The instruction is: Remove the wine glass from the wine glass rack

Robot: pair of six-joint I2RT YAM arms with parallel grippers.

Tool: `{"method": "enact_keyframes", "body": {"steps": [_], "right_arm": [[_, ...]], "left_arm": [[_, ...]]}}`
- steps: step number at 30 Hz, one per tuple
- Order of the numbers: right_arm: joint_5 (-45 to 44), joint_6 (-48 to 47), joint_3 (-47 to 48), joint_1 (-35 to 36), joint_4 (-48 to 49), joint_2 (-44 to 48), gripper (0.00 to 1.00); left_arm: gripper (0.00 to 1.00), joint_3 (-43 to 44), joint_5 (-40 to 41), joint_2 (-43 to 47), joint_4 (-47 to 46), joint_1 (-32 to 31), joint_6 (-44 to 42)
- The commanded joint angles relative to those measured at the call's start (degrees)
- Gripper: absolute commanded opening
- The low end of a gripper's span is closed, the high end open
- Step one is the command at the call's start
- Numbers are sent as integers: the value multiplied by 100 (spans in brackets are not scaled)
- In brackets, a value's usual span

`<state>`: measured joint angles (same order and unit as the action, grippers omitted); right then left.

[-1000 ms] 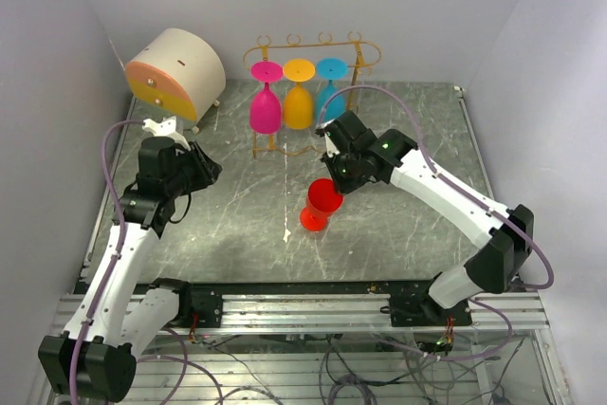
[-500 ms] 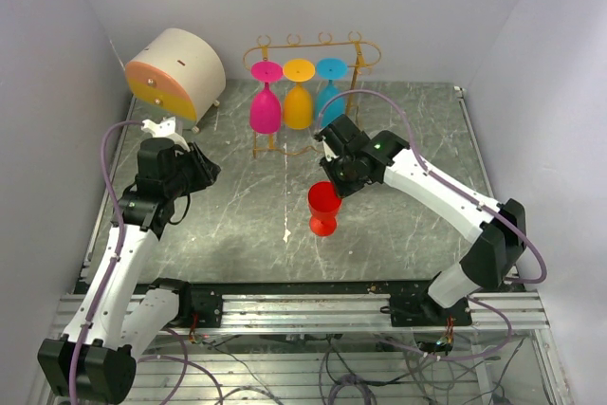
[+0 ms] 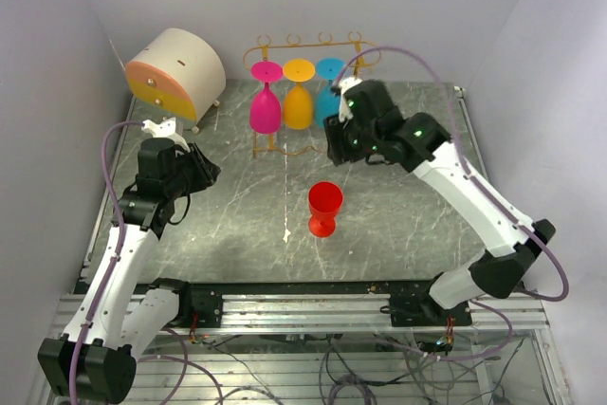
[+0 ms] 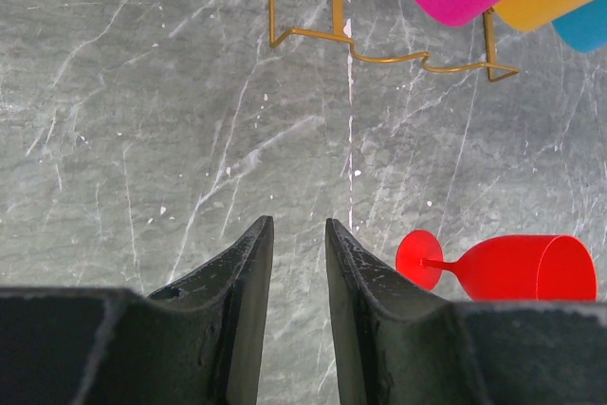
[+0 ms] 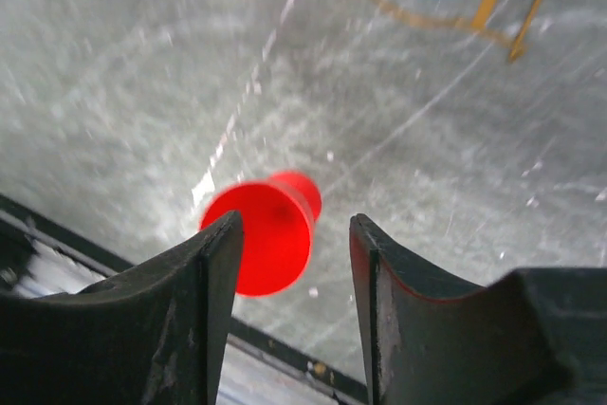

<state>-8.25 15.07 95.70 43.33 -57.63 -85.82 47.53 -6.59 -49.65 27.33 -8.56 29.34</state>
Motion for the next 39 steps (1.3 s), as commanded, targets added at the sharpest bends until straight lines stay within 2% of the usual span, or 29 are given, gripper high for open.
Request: {"method": "enact_keyframes", "body": {"steps": [1,4,7,10,12,17,21,24,28,31,39], "right_arm": [[-118,247,969,-433,423,170,50],[601,603,1267,-1110,883,133,53],[2019,1256,1356,-2184,1372,44,55],[3569,2153,1017,-3171,2077,-63,50],[4385,2678,674,-3471,2646,-141,43],[5034,3146,223,-3504,3412,-262,39],[4848,3010,264,-3449,3348,-225,40],[4705,2808,756,-3309,3011,-488,43],[4234,2690,1444,-3078,2424,-1053,44],[3619,2734,1624,-2820,2241,-1146,43],[2741,3805,262,-2541,3402,-517,43]], "left_arm": [[39,123,48,82,-7,-14,-60],[39,125,44,93,2,-14,-43],[39,117,51,113,2,-12,-35],[39,111,60,126,-4,-14,-33],[39,112,41,131,-12,-9,-20],[39,97,22,157,-11,-8,-16],[39,95,6,153,-34,-12,-8],[39,96,-35,127,-51,-6,-8],[39,115,-55,87,-31,-6,-5],[39,112,-5,115,-6,-6,1],[39,85,0,178,-45,-6,19]]}}
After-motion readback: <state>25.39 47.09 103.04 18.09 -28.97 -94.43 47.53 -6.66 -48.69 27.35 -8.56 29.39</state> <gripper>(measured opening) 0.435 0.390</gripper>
